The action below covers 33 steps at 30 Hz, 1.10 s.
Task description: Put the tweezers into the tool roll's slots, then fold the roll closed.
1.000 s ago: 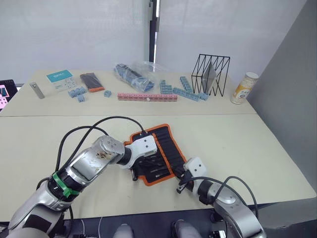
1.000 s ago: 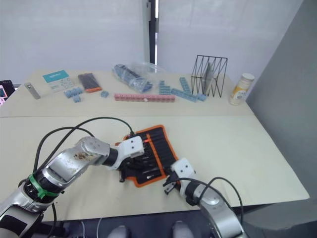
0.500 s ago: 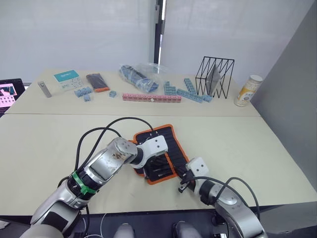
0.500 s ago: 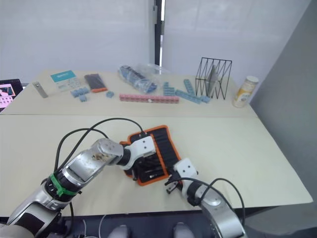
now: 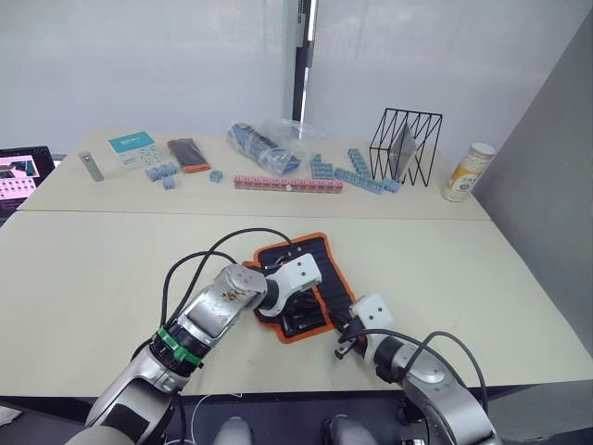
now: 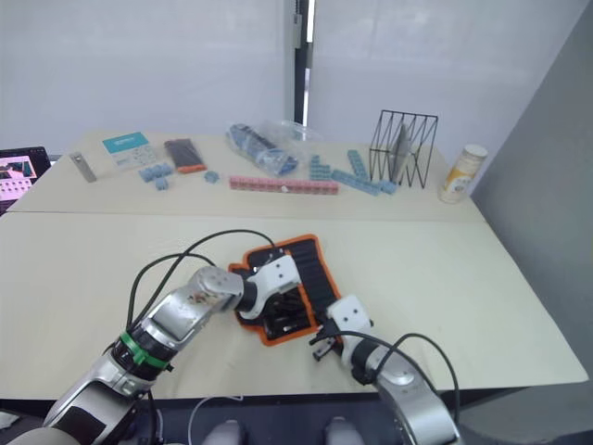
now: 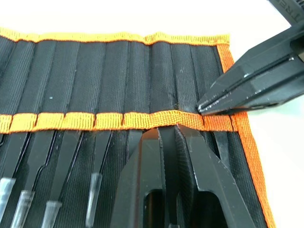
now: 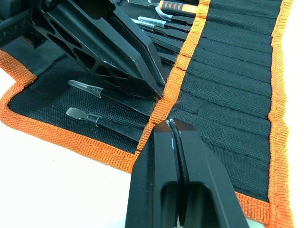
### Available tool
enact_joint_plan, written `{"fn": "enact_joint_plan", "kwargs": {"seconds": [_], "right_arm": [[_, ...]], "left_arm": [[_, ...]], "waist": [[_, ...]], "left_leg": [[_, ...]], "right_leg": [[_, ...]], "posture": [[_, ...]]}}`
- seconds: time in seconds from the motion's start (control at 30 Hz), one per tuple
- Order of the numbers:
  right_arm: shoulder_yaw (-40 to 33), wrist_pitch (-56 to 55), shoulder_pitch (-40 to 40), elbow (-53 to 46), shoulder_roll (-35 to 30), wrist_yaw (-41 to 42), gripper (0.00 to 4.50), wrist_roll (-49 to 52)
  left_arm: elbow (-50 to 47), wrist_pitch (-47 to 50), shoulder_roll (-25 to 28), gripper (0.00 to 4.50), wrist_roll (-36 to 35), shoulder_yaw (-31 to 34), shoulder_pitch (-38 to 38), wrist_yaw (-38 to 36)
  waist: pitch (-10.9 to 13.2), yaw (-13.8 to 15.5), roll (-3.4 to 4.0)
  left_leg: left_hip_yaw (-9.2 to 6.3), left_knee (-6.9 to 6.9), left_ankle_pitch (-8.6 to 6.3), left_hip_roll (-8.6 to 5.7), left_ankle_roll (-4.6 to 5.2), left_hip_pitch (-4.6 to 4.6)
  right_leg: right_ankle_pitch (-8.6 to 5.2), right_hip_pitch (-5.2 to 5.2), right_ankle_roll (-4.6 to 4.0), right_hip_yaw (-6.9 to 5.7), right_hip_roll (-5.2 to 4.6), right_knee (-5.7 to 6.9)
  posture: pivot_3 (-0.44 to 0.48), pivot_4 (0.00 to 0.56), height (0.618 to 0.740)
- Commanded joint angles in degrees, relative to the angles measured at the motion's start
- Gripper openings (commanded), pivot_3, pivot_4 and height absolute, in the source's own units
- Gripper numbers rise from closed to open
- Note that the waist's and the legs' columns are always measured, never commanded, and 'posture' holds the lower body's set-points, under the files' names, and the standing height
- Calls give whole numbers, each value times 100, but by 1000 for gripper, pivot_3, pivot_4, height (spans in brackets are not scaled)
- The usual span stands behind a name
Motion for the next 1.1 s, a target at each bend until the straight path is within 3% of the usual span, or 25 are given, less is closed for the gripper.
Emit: {"fn": "enact_joint_plan", "kwargs": {"seconds": [0.03,0.07,0.13,0.3,0.77,1.1], "right_arm": [[264,603,306,630,-98,16,0,-163],[269,598,310,637,-93,12,0,-165],[277,591,320,644,-83,5,0,-167],[288,595,346,627,-58,-9,0,-165],[337,578,314,677,0,-13,0,-182],[360,562,320,674,11,-22,0,-188]], "left_arm": [[-6,-41,-47,13,80,-66,-47,-58],[-44,-27,-9,13,77,-32,-58,-90],[-130,27,41,931,44,54,-75,-112],[-402,169,212,2434,-10,264,-116,-161],[-1325,499,1233,2434,-403,751,134,-628],[-1476,336,1509,2434,-375,736,516,-690]], "waist": [[0,-3,0],[0,-4,0],[1,-16,1],[2,-35,6],[11,-128,19],[17,-152,29]], "left_leg": [[0,0,0,0,0,1],[0,0,0,0,0,1],[0,0,0,0,0,2],[-1,-2,0,1,0,0],[1,-37,33,4,54,-20],[1,-37,33,4,54,-22]], "right_leg": [[0,2,0,0,0,0],[0,3,0,0,0,0],[0,3,0,0,0,1],[0,-1,0,0,1,6],[2,-20,2,1,6,22],[1,-23,1,2,5,20]], "posture": [[0,150,717],[0,150,717],[0,150,717],[0,150,717],[0,150,717],[0,150,717]]}}
